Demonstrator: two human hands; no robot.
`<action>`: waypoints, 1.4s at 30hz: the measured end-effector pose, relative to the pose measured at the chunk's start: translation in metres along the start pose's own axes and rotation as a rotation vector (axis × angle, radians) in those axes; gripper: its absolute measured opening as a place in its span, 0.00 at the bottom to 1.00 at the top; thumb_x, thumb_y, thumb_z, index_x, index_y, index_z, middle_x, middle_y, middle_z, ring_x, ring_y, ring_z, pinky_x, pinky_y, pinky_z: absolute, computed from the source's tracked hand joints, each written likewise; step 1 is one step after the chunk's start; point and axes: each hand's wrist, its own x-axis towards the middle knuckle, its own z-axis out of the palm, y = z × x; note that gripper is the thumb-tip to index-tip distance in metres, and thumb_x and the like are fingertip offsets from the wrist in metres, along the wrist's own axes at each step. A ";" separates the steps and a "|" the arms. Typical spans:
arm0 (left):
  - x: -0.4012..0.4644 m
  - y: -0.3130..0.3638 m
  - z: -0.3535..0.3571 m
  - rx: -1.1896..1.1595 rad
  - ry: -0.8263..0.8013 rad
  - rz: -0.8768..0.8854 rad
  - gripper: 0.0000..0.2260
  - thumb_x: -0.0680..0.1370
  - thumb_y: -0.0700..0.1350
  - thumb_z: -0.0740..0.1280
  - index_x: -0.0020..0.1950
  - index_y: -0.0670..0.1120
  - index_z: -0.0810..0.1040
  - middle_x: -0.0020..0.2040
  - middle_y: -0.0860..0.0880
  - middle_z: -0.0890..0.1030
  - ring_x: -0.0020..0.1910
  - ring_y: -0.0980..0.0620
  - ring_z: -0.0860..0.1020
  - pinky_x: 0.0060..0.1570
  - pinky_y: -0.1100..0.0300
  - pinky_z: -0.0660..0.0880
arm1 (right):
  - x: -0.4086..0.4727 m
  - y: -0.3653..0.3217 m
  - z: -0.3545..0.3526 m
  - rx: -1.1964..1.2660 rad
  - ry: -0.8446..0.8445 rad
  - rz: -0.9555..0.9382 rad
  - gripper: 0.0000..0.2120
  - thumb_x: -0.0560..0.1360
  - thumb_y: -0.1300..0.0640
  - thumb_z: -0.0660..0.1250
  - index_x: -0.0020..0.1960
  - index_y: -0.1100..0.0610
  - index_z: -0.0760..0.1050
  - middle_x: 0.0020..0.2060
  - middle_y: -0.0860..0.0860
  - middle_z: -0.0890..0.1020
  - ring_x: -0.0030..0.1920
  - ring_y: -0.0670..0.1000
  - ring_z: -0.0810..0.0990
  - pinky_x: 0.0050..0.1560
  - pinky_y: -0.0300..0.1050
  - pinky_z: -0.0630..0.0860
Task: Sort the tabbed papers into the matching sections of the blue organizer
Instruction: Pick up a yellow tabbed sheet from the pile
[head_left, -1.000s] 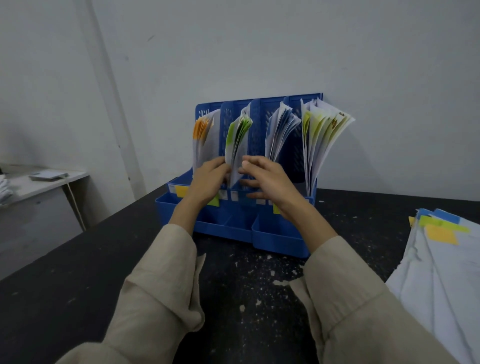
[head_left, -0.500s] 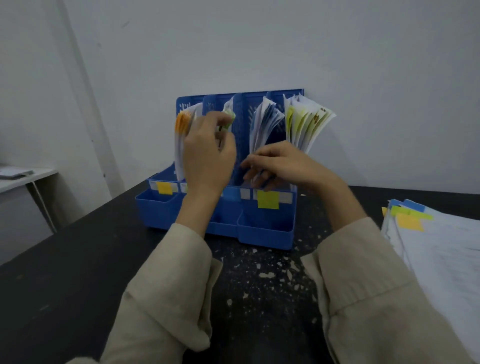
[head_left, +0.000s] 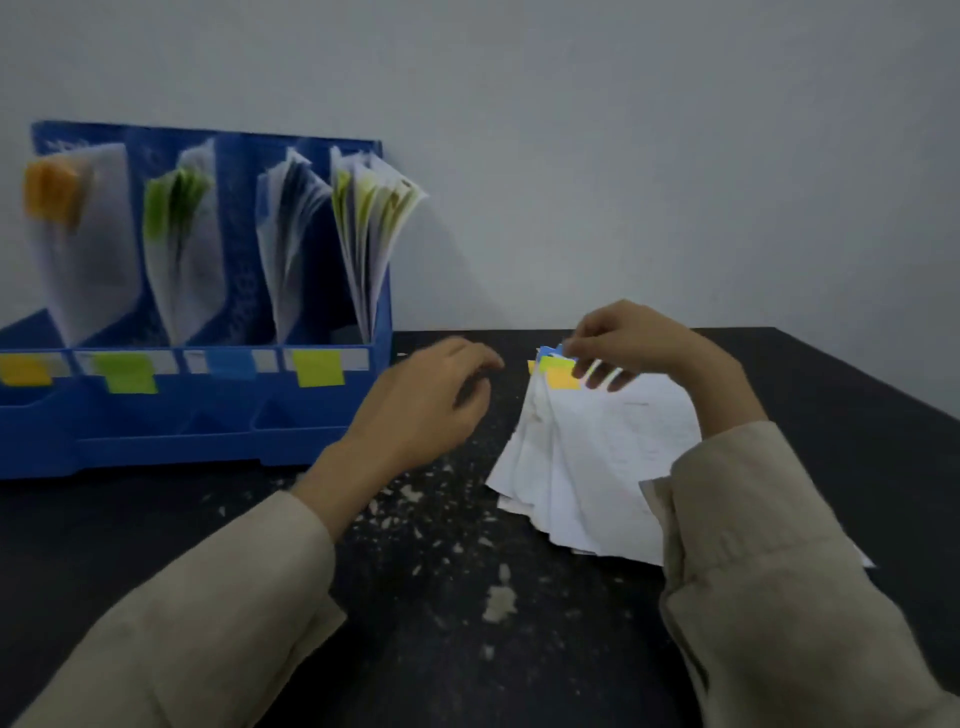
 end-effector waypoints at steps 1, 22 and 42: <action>-0.004 0.003 0.009 -0.014 -0.092 0.020 0.13 0.79 0.48 0.60 0.62 0.51 0.75 0.59 0.53 0.76 0.53 0.54 0.75 0.51 0.51 0.75 | 0.000 0.015 -0.007 -0.025 0.027 0.070 0.09 0.77 0.55 0.64 0.50 0.61 0.77 0.43 0.55 0.83 0.37 0.50 0.81 0.36 0.41 0.77; -0.035 0.018 0.053 -0.059 -0.610 0.052 0.22 0.81 0.57 0.54 0.75 0.57 0.59 0.76 0.58 0.57 0.72 0.61 0.56 0.64 0.72 0.51 | -0.009 0.134 -0.047 0.064 0.478 0.649 0.27 0.65 0.61 0.78 0.61 0.66 0.75 0.60 0.61 0.77 0.61 0.61 0.75 0.61 0.52 0.72; -0.005 0.008 0.017 -0.661 -0.091 -0.320 0.12 0.75 0.53 0.66 0.59 0.61 0.77 0.76 0.54 0.57 0.73 0.62 0.52 0.66 0.62 0.55 | 0.001 0.068 -0.030 0.536 0.641 -0.123 0.01 0.78 0.61 0.63 0.49 0.58 0.72 0.44 0.52 0.81 0.42 0.52 0.79 0.44 0.46 0.77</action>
